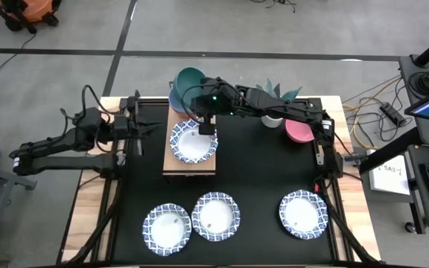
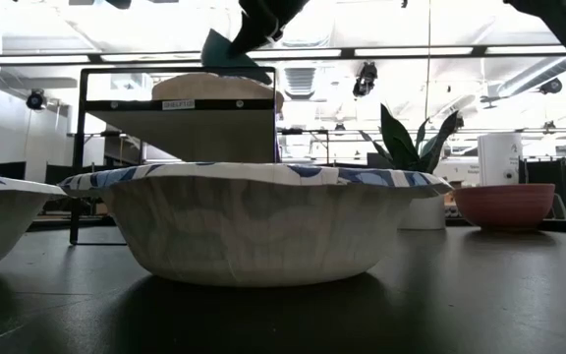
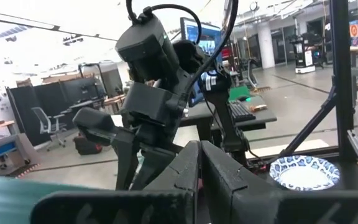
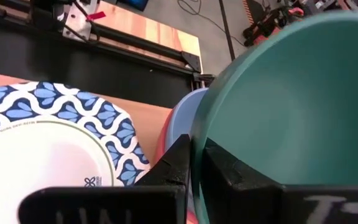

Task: Place and stack bowls onto a shelf
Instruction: Stack the green bowl on the blue bowl on the shelf

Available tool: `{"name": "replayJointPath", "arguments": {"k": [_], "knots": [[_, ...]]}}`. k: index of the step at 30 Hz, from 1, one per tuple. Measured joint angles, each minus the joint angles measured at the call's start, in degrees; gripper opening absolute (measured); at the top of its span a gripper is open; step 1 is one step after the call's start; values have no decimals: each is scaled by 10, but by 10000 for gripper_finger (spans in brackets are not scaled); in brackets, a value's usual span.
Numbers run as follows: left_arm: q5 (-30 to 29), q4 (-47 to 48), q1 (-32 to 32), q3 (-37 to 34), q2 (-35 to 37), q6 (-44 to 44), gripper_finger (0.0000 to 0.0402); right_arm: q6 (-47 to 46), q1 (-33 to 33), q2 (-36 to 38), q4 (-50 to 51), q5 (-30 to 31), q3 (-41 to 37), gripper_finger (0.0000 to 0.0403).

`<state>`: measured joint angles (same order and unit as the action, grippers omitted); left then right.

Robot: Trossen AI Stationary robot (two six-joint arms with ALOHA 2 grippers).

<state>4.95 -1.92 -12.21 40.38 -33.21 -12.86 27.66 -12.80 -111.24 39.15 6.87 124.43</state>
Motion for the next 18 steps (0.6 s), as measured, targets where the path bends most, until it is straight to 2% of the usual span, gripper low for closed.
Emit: {"name": "replayJointPath", "arguments": {"k": [9,18], "knots": [[0,-11,0,0,-9,-6,0,-24,-7,0,-5,4,0,58],[-1,-10,0,0,-13,-3,0,-24,-6,0,-9,6,-1,63]]}}
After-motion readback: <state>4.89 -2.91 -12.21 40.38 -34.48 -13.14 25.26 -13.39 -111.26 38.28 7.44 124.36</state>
